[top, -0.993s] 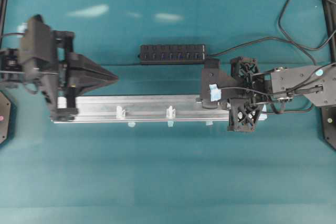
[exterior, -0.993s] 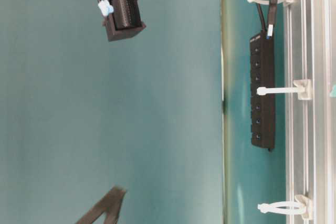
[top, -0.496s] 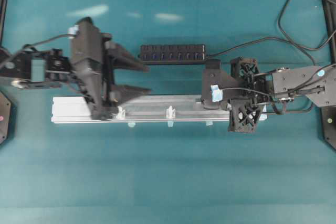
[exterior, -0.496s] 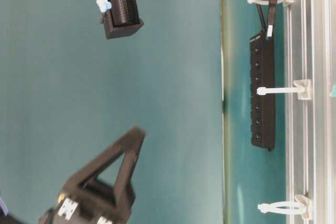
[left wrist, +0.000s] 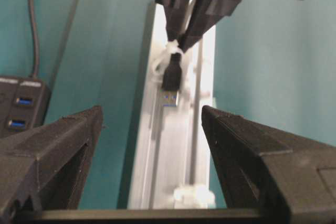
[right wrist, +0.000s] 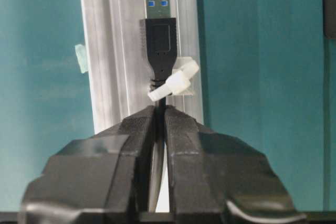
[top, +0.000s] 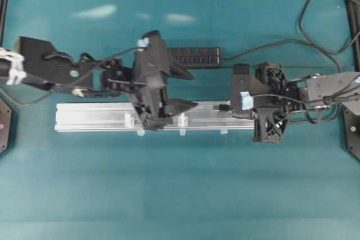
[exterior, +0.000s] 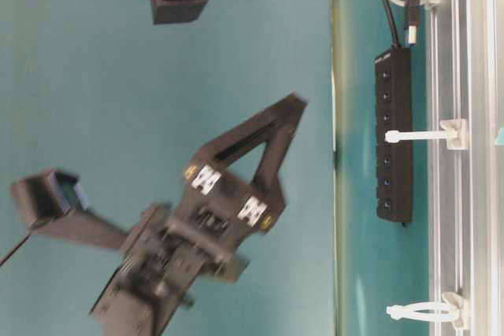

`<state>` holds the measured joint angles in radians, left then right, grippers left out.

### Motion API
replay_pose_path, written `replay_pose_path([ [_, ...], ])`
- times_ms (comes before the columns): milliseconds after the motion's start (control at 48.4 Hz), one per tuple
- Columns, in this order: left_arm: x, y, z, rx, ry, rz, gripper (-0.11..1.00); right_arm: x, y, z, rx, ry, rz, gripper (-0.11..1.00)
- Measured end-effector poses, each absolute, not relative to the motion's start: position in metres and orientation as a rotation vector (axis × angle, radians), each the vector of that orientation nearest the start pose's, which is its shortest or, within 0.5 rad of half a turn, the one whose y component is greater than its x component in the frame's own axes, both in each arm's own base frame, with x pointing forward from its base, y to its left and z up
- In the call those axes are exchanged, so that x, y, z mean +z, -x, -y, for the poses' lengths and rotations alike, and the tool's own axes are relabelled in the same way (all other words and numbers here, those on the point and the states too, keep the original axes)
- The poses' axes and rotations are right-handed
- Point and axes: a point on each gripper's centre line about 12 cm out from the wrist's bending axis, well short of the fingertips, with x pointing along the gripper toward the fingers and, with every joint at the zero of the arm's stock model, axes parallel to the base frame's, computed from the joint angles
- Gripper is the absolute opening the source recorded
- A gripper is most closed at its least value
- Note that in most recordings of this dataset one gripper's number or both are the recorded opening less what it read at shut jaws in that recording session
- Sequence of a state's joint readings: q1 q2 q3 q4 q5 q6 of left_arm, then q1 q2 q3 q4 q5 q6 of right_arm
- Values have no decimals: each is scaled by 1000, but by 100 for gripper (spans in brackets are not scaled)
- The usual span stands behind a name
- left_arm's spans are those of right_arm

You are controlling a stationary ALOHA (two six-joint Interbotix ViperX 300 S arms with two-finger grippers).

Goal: Pass the USB cable through three rings with both arms.
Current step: 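Move the left gripper toward the plug emerging from the ring, then close the left gripper on the USB plug head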

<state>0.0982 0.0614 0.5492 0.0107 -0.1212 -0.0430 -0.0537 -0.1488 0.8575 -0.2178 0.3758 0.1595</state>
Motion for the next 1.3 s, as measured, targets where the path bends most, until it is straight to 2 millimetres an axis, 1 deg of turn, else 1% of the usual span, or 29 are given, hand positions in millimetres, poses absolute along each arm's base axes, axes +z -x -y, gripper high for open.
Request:
replay_pose_path([
  [103, 182, -435, -43, 104, 62, -513, 86, 134, -297, 25, -94, 51, -1060, -7],
  [227, 174, -442, -43, 105, 69, -525, 86, 135, -298, 26, -94, 49, -1048, -7],
  [538, 156, -448, -42, 102, 69, -562, 85, 135, -300, 27, -97, 44, -1036, -7],
  [827, 148, -467, -41, 95, 64, -561, 85, 137, -301, 28, -97, 41, -1015, -7],
  [1034, 136, -481, -36, 82, 58, -572, 85, 137, -302, 27, -95, 41, -1007, -7],
  [1179, 128, -484, -29, 68, 54, -585, 85, 137, -302, 27, -95, 41, -1006, -7],
  [1303, 126, -486, -24, 57, 51, -588, 85, 137, -302, 27, -95, 41, -1006, -7],
])
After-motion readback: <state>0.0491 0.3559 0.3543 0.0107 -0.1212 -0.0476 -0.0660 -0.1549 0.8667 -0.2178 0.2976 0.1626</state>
